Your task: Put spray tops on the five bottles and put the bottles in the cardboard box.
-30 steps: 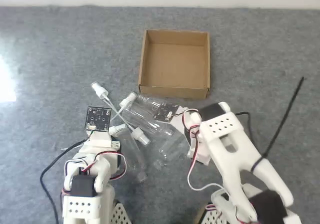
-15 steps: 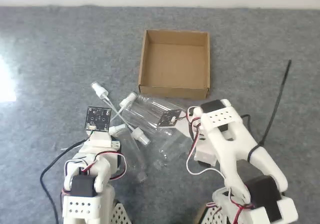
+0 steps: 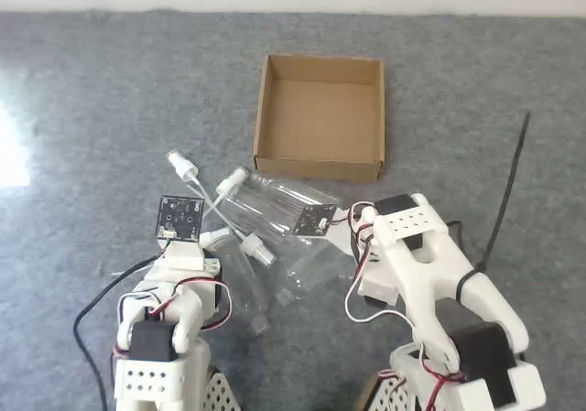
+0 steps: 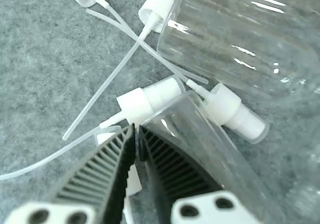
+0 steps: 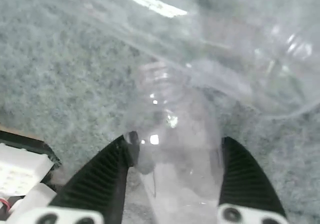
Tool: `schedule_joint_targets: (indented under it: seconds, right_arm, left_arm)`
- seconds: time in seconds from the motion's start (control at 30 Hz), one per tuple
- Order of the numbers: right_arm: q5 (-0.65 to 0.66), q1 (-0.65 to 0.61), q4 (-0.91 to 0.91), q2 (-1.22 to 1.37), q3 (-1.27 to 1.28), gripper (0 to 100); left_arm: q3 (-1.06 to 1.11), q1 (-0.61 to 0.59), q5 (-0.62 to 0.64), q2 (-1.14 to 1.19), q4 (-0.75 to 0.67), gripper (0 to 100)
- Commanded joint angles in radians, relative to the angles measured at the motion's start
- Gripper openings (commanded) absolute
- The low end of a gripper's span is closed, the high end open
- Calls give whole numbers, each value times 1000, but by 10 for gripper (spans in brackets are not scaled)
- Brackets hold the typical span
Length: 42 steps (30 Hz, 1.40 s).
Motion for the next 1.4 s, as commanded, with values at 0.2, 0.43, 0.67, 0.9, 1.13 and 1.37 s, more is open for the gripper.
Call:
schedule_joint_targets:
  seconds: [0.2,0.43,0.67,0.9,1.13,1.37]
  right_arm:
    - [14,12,91,-22,-12,159]
    - [14,77,156,-199,-12,159]
    - [9,231,156,-341,-12,159]
    - [3,325,150,-348,-11,159]
    - [-209,337,81,-348,-8,159]
    - [-379,335,-7,-346,-6,160]
  left_arm:
    - [-21,2,-2,-18,5,13]
    - [-21,2,-2,-18,5,13]
    - [-21,2,-2,-18,5,13]
    - [-21,2,-2,-18,5,13]
    - [-21,2,-2,-18,5,13]
    - [-21,2,-2,-18,5,13]
